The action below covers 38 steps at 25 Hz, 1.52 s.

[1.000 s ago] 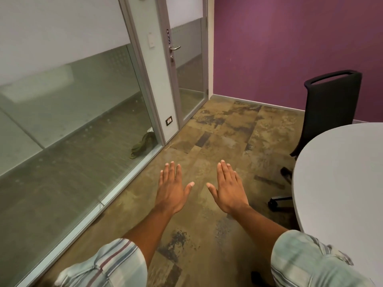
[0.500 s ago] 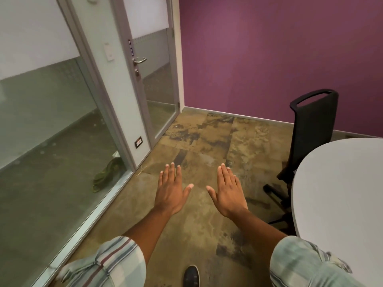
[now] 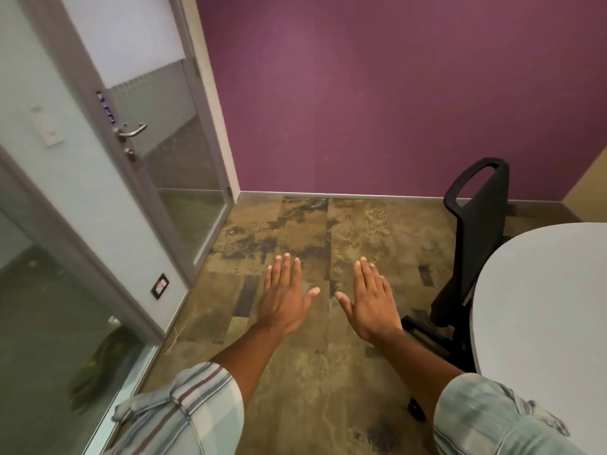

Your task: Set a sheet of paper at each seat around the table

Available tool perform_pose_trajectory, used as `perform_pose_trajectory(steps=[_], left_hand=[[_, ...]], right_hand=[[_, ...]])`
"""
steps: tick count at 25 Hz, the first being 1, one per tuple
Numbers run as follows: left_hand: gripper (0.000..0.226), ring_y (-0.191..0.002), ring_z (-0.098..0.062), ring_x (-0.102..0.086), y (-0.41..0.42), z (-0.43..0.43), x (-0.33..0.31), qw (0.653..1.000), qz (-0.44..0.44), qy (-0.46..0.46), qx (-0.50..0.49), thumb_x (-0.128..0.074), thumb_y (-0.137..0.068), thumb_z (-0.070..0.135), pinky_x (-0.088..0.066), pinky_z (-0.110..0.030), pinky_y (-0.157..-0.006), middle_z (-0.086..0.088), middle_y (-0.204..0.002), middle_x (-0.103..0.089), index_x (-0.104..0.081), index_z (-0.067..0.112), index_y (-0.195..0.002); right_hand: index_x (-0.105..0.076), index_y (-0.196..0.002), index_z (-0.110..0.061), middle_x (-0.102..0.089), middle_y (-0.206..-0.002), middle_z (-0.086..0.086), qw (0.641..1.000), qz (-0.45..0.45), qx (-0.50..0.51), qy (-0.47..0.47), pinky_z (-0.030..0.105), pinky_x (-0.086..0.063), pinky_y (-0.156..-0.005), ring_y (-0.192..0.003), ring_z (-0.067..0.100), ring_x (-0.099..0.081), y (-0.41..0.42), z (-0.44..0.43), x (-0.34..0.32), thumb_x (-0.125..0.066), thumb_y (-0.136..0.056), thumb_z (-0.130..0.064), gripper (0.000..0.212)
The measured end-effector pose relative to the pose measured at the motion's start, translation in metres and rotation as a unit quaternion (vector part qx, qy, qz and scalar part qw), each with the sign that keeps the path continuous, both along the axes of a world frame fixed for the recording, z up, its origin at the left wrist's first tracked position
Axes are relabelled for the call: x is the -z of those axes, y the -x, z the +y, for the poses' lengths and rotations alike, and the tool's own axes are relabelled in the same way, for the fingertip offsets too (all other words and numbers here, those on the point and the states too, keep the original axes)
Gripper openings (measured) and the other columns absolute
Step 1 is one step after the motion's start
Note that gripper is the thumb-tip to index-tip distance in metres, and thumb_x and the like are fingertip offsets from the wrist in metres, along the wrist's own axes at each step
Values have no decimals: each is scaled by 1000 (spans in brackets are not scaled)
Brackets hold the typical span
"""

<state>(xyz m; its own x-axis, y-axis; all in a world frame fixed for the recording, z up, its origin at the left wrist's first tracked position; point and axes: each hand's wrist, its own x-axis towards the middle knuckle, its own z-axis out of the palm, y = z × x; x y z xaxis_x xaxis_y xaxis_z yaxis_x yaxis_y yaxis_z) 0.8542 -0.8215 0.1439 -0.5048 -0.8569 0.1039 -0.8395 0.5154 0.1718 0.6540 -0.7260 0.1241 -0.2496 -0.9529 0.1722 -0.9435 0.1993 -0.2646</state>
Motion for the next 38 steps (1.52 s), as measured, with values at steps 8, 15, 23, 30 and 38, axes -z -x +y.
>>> perform_pose_trajectory(steps=[8,15,23,30,38], left_hand=[[88,-164,-32,6,125,-177,16,999,-21,-2,32,-23,-104,69,-4,-52,-133,-16,-177,1,-5,11,-168],[91,-164,-34,2,249,-313,-2,997,-21,5,72,-20,-102,71,-4,-51,-133,-18,-176,-4,-8,9,-168],[94,-164,-32,2,402,-465,-10,991,25,29,126,-15,-100,74,-2,-50,-133,-17,-176,-7,-10,9,-168],[93,-164,-33,1,561,-611,1,977,23,22,213,-13,-101,75,-4,-50,-133,-17,-176,-8,-11,10,-168],[95,-164,-33,5,738,-700,-3,948,17,20,316,-6,-99,75,2,-48,-131,-17,-176,-5,-7,9,-168]], right_hand=[[-5,-165,-10,-5,-175,13,999,-15,47,-3,48,-16,-130,-162,29,-5,119,-163,18,-19,-104,-70,87],[-11,-165,-8,-11,-174,15,997,-24,76,-7,51,-20,-129,-161,31,-11,231,-291,-5,-26,-104,-67,87],[-6,-166,-11,-5,-176,12,990,-6,139,36,51,-16,-130,-162,28,-4,368,-418,-21,-21,-104,-69,86],[-7,-166,-9,-7,-175,13,974,0,226,26,49,-17,-130,-162,29,-7,507,-531,-13,-19,-103,-70,88],[-6,-166,-10,-5,-175,11,945,-8,325,25,48,-15,-130,-162,27,-4,647,-591,-6,-11,-101,-73,91]])
